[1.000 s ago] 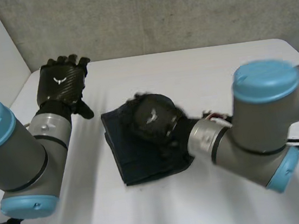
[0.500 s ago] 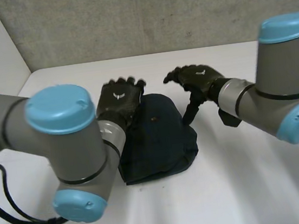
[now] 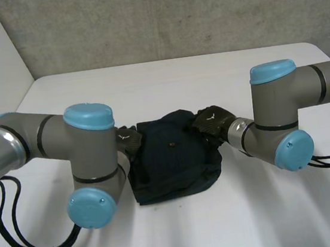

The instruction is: Fold the shorts.

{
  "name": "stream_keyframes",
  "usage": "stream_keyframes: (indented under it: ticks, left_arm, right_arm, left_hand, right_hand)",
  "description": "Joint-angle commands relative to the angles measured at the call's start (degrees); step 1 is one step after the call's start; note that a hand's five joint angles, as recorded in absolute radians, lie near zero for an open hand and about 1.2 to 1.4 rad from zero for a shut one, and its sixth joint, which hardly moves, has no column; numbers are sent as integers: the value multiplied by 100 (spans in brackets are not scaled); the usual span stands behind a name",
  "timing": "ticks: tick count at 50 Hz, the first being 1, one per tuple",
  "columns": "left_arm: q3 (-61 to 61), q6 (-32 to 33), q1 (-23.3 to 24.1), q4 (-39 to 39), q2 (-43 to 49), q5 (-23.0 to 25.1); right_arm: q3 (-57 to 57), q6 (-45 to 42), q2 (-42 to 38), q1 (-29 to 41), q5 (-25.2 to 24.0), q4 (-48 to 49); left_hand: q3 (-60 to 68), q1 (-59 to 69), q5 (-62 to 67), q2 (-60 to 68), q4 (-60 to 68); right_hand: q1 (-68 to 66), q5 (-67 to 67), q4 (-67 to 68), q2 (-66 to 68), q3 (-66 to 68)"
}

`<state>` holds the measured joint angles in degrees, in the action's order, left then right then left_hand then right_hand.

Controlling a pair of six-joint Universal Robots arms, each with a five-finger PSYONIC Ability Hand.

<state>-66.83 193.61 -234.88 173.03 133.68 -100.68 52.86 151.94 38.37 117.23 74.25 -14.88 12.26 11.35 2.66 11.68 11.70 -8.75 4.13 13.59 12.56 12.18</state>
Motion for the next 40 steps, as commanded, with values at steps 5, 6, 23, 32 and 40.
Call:
stream_keyframes:
  ticks: [5,6,23,32,40]
  left_arm:
    - [241,248,-418,-24,-1001,347]
    - [249,248,-444,-32,-1159,339]
    - [566,-631,-1147,-1859,-3639,417]
    - [504,-667,-1314,-1975,-3639,479]
    - [250,-649,-1297,-1773,-3639,488]
  right_arm:
    - [716,888,1566,-68,159,1048]
    - [778,1064,1751,-77,221,1171]
    - [1060,1540,3765,-385,2507,241]
    - [1095,1540,3967,-394,2313,152]
    - [1209,1540,3959,-358,1954,170]
  left_hand:
    - [14,105,-26,73,71]
    - [14,105,-26,72,71]
    - [-205,-113,-245,-146,-148]
    - [-205,-114,-245,-146,-148]
    - [-205,-114,-245,-146,-148]
  right_hand:
    - [-125,-413,-359,-256,-218]
    - [-125,-413,-359,-256,-218]
    - [-125,-413,-359,-256,-218]
    - [-125,-413,-359,-256,-218]
    - [-125,-413,-359,-256,-218]
